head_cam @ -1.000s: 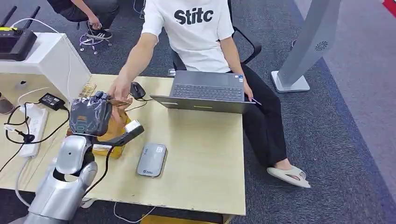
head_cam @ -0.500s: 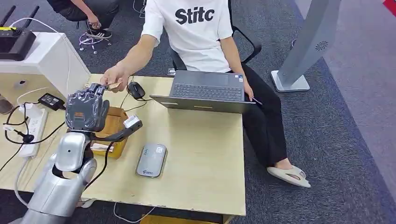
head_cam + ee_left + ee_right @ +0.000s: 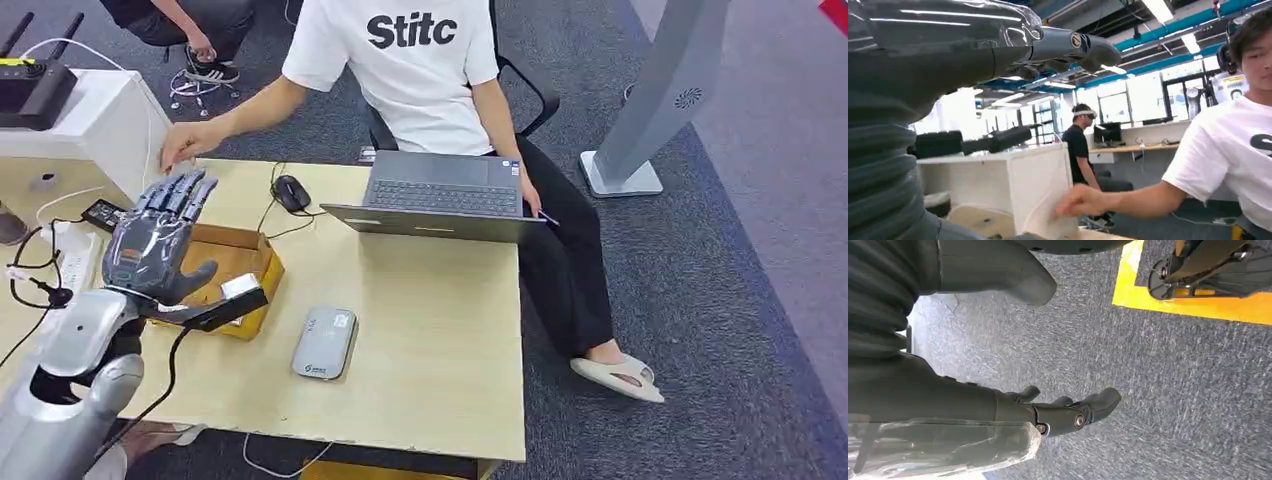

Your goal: Pass the card to the sensor for recognition and then transmit it.

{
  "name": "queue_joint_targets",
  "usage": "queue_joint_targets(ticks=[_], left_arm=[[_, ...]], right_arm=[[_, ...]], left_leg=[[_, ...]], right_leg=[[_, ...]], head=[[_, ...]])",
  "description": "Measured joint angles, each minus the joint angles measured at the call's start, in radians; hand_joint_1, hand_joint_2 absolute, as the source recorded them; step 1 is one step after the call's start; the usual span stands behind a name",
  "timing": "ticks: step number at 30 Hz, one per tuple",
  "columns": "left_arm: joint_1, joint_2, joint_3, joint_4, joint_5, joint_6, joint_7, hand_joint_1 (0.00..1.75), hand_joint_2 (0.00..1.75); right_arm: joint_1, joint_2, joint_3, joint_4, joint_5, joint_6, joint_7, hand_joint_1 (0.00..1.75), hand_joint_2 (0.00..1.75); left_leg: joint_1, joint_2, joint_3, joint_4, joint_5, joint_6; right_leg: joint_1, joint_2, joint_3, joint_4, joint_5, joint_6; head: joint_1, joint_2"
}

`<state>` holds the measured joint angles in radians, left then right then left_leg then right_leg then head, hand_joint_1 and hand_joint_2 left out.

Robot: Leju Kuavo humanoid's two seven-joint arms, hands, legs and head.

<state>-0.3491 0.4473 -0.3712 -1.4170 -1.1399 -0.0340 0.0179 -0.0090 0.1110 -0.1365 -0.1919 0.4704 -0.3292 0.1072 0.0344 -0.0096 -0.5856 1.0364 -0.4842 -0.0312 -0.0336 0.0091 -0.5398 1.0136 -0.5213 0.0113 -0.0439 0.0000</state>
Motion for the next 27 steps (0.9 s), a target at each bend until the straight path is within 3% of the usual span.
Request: queue_joint_targets(ticks=[3,8,14,20,27], left_arm=[[0.048,0.079,0.004,-0.073,0.025,0.002,0.000,0.00,1.75],[0.158,0.135,0.051,-0.173,0.062,0.021,-0.018,0.00,1.75],[0.271,0.127,0.081,-0.205,-0.026,0.085,-0.007,0.00,1.75],[0.394,0.107,0.095,-0.204,-0.134,0.110,0.064,0.00,1.75],[0.459,0.079,0.126,-0.189,-0.210,0.134,0.130,0.00,1.75]], right_arm=[[0.001,0.000,-0.012,0.000,0.000,0.000,-0.005,0.00,1.75],[0.003,0.011,-0.033,0.000,0.002,0.002,-0.014,0.00,1.75],[0.003,0.020,-0.042,0.000,0.021,0.005,-0.013,0.00,1.75],[0.004,0.026,-0.056,0.000,0.033,0.003,-0.002,0.00,1.75],[0.004,0.028,-0.062,0.000,0.039,0.003,0.005,0.00,1.75]], left_leg=[[0.000,0.001,0.000,0.000,0.000,0.000],[0.000,0.000,0.000,0.000,-0.001,0.000],[-0.001,0.000,0.000,0.000,0.000,0.000],[-0.001,0.002,0.000,0.000,-0.001,0.001],[-0.001,0.002,0.000,0.000,-0.001,0.001]], right_leg=[[0.000,0.000,0.000,0.000,0.000,0.000],[-0.001,0.000,0.000,-0.001,-0.001,0.001],[-0.001,-0.001,0.001,-0.001,-0.001,0.001],[-0.001,0.001,0.000,-0.001,-0.001,0.001],[-0.001,0.001,0.000,-0.001,-0.001,0.001]], head=[[0.000,0.000],[0.000,0.000],[0.000,0.000],[0.000,0.000],[0.000,0.000]])
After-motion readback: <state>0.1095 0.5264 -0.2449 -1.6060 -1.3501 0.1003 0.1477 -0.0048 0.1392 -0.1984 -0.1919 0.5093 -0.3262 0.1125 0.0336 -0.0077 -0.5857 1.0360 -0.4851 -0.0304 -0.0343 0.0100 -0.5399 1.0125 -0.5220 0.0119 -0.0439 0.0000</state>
